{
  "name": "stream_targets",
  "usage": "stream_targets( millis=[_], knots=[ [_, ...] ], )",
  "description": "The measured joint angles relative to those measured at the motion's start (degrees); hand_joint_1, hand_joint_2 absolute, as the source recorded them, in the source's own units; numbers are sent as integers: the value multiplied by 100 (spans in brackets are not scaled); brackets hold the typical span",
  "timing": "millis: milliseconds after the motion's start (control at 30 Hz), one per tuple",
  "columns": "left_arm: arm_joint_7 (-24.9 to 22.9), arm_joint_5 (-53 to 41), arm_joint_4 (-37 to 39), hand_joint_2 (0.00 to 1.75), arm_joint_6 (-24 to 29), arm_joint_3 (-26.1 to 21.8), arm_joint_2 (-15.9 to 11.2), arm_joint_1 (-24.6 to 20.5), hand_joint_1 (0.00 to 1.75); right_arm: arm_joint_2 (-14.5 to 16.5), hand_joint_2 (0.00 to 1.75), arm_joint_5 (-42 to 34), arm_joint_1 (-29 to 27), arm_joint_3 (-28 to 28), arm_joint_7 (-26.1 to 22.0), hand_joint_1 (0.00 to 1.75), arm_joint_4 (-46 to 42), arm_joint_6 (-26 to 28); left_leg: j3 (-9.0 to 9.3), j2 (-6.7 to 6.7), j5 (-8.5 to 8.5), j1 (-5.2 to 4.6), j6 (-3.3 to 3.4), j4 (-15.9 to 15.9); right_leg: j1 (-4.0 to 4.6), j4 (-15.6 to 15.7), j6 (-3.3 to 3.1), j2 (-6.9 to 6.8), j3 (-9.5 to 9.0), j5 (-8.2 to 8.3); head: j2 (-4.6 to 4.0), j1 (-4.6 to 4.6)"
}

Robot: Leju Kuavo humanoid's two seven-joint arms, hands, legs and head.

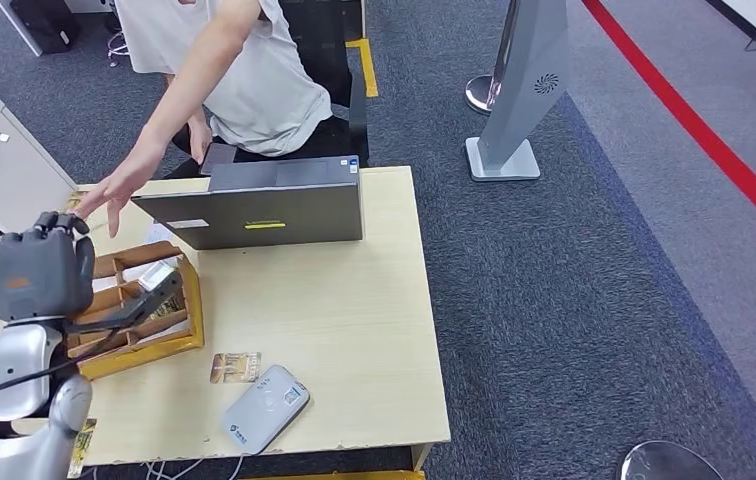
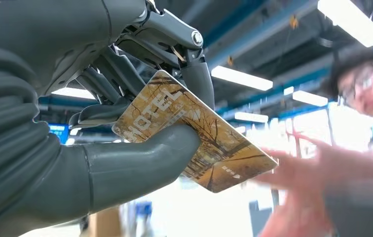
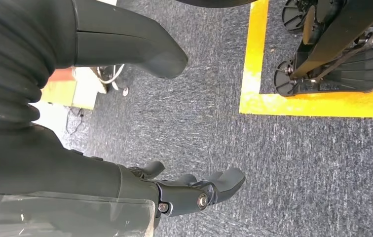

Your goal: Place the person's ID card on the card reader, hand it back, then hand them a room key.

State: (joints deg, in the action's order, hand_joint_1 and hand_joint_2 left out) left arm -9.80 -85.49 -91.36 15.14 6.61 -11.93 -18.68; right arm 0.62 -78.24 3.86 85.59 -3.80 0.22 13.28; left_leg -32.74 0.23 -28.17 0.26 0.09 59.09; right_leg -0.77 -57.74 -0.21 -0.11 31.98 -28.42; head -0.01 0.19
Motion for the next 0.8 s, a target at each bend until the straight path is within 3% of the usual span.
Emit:
stream_targets(
  millis=[167,333,800],
  knots=[
    [-5,-13,-102,175,-335,202,-210,-870,175,-14,175,20,23,77,0,0,0,-66,0,3,2,-2,2,1,0,-2,4,2,0,5,-1,1],
    [-9,-19,-106,175,-424,366,-367,-1359,175,-16,175,18,38,145,25,0,0,-137,0,5,2,-3,2,2,0,-1,4,4,0,5,-1,0],
    [-10,-21,-105,175,-438,562,-509,-1546,175,-15,175,8,46,184,120,0,0,-173,0,6,2,-2,2,2,0,-1,4,6,1,5,-1,-1]
  ],
)
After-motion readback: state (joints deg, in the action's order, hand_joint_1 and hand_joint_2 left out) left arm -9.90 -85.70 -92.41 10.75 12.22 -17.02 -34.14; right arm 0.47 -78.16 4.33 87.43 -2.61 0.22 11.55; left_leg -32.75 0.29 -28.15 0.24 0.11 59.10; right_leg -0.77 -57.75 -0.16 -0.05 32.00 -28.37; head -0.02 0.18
